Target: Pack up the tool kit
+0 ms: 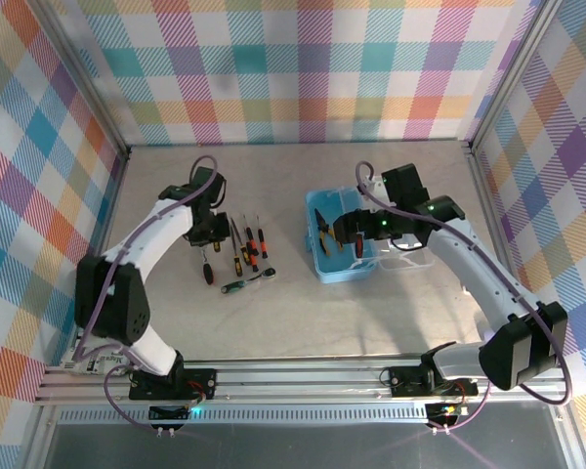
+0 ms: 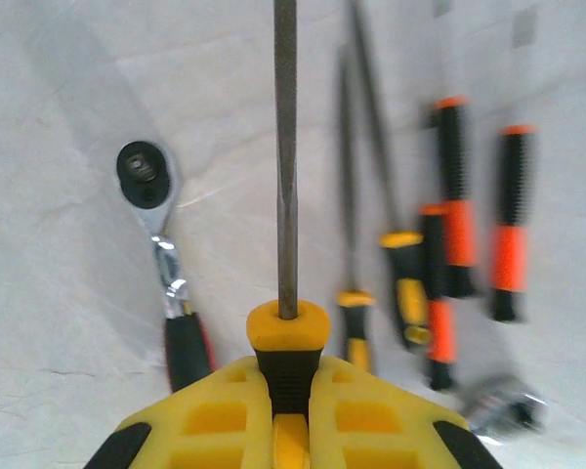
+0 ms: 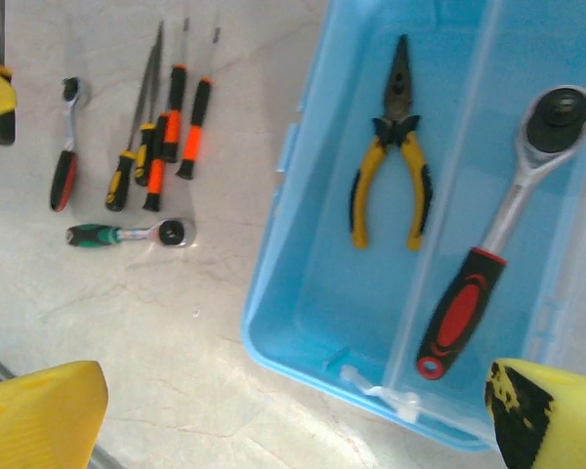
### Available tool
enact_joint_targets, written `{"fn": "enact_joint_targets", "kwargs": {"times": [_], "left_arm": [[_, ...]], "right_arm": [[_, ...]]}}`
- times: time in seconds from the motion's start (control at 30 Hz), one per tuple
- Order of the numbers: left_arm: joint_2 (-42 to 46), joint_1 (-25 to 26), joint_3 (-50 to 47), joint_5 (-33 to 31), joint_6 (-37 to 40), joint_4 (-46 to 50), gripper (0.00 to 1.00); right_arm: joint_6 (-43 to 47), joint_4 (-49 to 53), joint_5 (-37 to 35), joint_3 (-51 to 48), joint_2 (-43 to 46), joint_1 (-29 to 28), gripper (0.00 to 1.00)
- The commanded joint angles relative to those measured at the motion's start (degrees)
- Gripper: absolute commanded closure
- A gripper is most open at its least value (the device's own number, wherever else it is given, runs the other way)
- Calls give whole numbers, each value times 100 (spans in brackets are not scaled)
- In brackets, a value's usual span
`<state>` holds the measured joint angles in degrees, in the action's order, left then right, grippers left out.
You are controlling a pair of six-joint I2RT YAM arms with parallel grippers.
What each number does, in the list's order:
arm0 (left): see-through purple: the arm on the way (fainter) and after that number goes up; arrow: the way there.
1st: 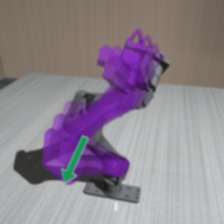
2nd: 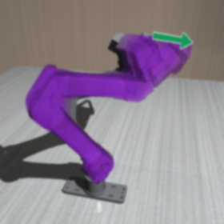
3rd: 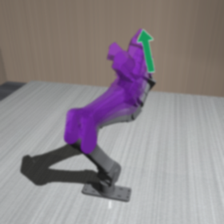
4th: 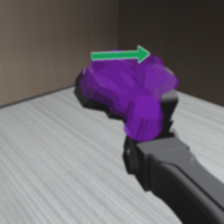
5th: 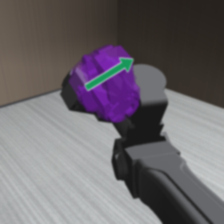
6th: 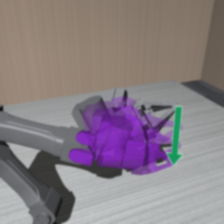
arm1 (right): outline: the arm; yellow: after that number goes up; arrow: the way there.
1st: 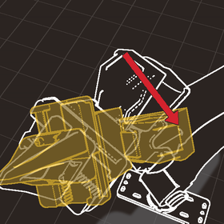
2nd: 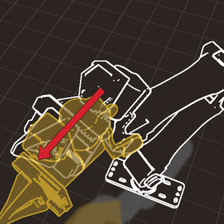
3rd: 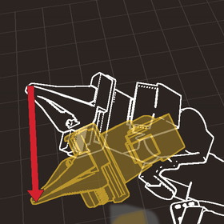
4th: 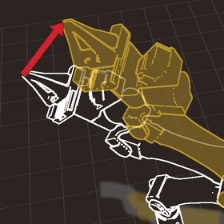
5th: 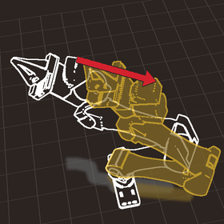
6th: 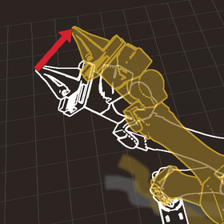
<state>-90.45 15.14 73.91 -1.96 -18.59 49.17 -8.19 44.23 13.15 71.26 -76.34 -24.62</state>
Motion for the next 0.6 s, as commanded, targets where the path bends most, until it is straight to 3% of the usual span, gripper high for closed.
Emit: {"fn": "enact_joint_targets", "kwargs": {"times": [0.0,0.07,0.27,0.57], "left_arm": [[528,136,153,1174,-291,-252,100],[738,425,188,1709,-599,-653,100],[907,1197,305,2317,-1378,-1704,100],[834,1574,280,2874,-1912,-2551,100]], "right_arm": [[-42,-39,322,184,110,-311,1],[-186,-209,363,234,76,-553,1],[-585,-837,619,331,-115,-1008,0],[-631,-1076,522,460,-373,-1176,16]]}}
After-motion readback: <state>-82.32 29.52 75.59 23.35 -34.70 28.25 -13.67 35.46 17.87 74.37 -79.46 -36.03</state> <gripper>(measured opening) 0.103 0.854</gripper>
